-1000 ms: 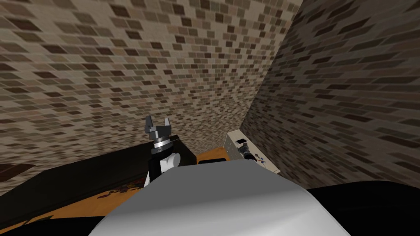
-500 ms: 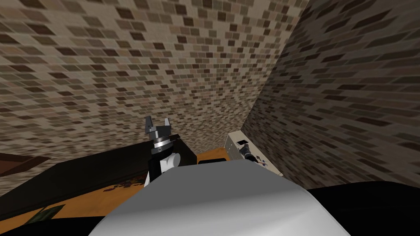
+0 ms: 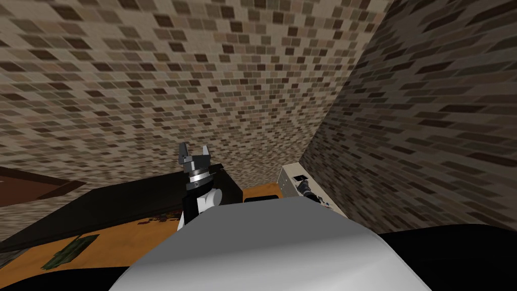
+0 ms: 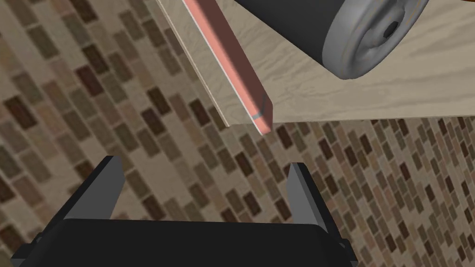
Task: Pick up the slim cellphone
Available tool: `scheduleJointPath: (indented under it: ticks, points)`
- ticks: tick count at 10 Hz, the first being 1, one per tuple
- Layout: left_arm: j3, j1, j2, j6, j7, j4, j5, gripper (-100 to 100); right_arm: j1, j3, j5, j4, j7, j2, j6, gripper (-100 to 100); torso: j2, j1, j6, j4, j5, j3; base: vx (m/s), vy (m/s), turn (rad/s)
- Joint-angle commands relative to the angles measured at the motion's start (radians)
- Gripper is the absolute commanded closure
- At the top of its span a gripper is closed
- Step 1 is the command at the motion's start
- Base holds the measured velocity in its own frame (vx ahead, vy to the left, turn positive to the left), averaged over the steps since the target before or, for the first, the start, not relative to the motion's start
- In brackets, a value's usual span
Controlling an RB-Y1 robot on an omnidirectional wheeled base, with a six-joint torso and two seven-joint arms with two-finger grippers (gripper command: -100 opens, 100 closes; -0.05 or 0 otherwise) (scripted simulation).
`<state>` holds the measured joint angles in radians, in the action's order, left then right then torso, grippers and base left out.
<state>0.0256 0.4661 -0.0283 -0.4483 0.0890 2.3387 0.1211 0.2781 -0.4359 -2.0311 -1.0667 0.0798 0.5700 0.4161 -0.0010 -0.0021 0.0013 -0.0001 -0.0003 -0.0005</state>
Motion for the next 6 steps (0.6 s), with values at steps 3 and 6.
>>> scheduleJointPath:
  ticks: [3, 6]
  points:
    - [0.000, 0.000, 0.000, 0.000, 0.000, 0.000, 0.000, 0, -0.011, -0.032, -0.109, 0.075, -0.002, 0.013, 0.039, -100, 0.000, 0.000, 0.000, 0.000, 0.000, 0.000, 0.008, -0.038, 0.101]
    - [0.000, 0.000, 0.000, 0.000, 0.000, 0.000, 0.000, 0, -0.017, -0.047, -0.191, 0.109, -0.001, 0.018, 0.054, -100, 0.000, 0.000, 0.000, 0.000, 0.000, 0.000, 0.009, -0.032, 0.077]
